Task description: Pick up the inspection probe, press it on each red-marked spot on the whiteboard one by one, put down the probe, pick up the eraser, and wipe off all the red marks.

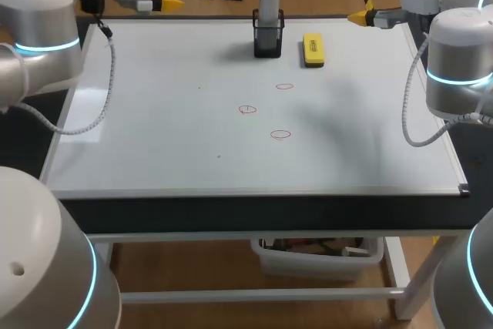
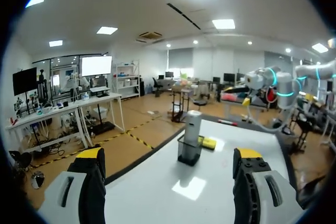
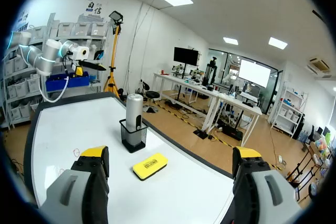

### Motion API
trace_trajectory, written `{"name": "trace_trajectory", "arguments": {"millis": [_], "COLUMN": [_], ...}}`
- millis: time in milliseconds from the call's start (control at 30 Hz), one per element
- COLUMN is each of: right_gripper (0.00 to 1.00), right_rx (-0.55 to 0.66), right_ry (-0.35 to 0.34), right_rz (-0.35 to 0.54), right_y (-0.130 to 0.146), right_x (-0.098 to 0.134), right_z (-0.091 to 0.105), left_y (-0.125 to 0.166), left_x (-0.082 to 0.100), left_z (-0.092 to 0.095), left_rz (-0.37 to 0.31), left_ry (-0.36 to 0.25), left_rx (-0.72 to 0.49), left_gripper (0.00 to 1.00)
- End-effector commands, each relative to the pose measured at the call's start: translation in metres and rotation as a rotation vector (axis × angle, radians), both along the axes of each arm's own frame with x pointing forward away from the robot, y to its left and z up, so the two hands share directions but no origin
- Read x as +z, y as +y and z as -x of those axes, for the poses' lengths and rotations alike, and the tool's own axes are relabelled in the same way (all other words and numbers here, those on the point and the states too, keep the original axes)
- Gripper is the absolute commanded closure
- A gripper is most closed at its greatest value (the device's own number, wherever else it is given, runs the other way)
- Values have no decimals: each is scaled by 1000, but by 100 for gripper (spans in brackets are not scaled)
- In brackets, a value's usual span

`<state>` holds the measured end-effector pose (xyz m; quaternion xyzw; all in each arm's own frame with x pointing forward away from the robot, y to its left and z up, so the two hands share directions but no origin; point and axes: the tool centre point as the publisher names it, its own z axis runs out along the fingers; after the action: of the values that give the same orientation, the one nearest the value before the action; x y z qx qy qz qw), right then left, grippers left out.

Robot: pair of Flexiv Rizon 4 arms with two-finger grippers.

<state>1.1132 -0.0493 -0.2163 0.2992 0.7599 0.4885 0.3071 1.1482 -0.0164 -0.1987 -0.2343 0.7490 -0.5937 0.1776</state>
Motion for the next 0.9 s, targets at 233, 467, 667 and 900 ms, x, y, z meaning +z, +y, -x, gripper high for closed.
{"name": "trace_trajectory", "arguments": {"millis": [233,467,667,900], "right_gripper": [0,0,0,0], "right_rx": [0,0,0,0], "right_ry": [1,1,1,1], "right_rz": [1,1,1,1], "right_y": [0,0,0,0], "right_x": [0,0,0,0], "right_z": [0,0,0,0], "left_y": [-39,-67,-96,-125], "left_x": [-17,-24,-30,-38], "left_z": [-36,-45,-44,-41], "left_rz": [94,162,193,222], "left_ry": [-15,-5,-18,-19], "left_rx": [-158,-278,-387,-440], "left_gripper": [0,0,0,0]}}
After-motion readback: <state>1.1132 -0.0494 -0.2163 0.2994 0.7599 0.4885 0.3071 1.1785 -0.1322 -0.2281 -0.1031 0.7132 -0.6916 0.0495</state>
